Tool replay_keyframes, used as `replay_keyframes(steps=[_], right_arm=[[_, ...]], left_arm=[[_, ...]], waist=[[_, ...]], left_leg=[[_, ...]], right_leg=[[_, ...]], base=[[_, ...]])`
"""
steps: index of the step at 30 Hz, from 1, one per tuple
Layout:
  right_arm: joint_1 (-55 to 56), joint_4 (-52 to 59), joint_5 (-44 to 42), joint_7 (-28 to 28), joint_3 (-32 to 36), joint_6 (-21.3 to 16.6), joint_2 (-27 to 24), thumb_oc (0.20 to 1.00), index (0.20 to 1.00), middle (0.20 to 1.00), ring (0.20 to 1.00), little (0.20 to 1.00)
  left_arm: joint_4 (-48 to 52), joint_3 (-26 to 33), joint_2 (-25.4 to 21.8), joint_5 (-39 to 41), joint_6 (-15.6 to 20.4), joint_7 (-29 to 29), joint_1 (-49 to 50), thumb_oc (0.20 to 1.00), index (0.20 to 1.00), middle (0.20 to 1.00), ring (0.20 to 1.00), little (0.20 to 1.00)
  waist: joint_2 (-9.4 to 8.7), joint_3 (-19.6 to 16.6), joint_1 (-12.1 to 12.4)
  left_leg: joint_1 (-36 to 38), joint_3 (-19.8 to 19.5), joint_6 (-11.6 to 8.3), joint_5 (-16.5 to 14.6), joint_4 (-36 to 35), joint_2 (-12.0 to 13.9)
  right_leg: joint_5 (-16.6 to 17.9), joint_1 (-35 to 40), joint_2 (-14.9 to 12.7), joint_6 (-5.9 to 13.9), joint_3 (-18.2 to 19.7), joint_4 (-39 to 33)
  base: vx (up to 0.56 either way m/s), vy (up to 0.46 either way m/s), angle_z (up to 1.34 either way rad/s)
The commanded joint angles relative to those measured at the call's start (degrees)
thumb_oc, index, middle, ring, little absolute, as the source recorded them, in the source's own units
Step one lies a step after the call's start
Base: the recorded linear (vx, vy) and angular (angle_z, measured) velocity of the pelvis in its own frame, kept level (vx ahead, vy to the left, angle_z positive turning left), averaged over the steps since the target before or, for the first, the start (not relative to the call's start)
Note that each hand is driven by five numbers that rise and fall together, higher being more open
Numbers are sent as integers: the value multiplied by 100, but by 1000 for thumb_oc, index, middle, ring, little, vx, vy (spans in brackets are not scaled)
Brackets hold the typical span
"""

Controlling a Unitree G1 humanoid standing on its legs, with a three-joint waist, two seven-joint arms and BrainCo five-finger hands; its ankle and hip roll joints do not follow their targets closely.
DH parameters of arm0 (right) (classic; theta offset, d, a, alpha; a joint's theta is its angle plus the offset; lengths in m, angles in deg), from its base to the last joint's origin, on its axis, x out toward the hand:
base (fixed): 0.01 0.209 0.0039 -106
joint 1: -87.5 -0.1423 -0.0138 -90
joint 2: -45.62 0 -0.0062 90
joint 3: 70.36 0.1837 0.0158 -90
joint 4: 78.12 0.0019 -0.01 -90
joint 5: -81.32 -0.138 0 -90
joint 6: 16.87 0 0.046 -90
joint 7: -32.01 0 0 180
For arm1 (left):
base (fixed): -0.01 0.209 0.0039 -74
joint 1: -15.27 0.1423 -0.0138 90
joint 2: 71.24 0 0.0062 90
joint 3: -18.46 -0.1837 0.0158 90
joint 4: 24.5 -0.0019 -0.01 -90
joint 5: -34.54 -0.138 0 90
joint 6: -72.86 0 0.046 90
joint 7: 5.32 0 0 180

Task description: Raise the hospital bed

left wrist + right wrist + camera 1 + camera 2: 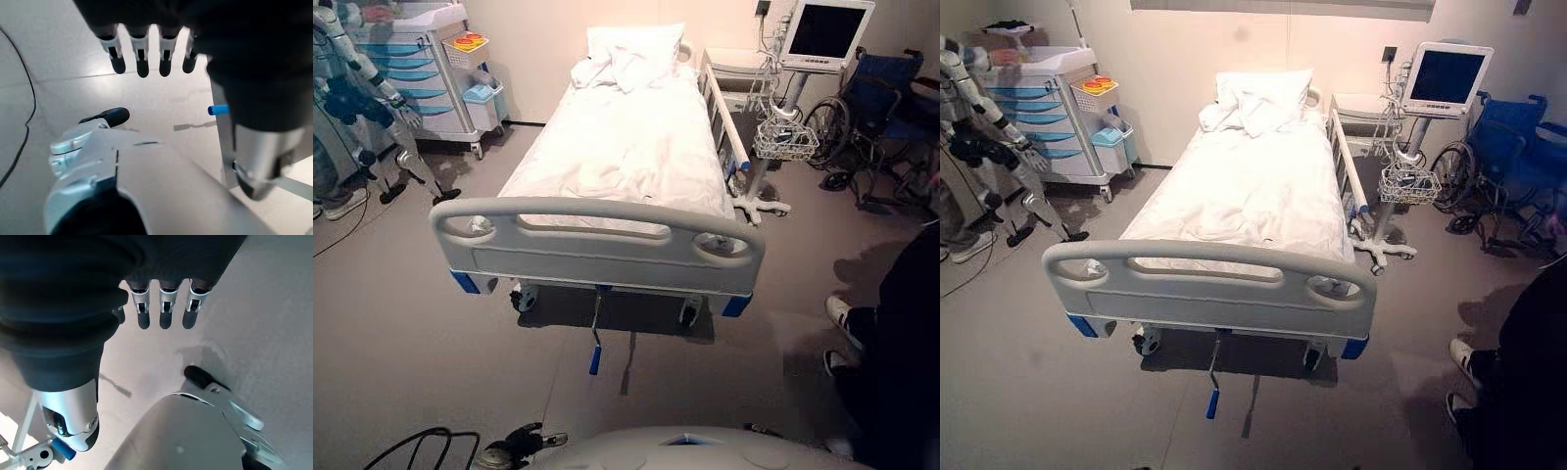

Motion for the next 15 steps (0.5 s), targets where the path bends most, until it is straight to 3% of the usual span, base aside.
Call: replay_keyframes(steps=[1,15], right_arm=[[-454,-263,82,46,43,17,-134,1000,1000,1000,1000,1000],[-449,-253,54,48,39,-6,-133,1000,1000,1000,1000,1000]], left_arm=[[-202,-107,199,-115,158,6,-507,1000,1000,1000,1000,1000],[-170,-78,181,-53,166,-38,-555,1000,1000,1000,1000,1000]], waist=[[6,153,-14],[-21,163,-2]], left_leg=[[84,-57,198,-307,19,-367],[59,-140,203,-290,19,-375]], right_leg=[[-160,-157,-42,268,-299,541],[-165,-169,-26,243,-350,571]], base=[[-33,-53,28],[-12,-9,4]])
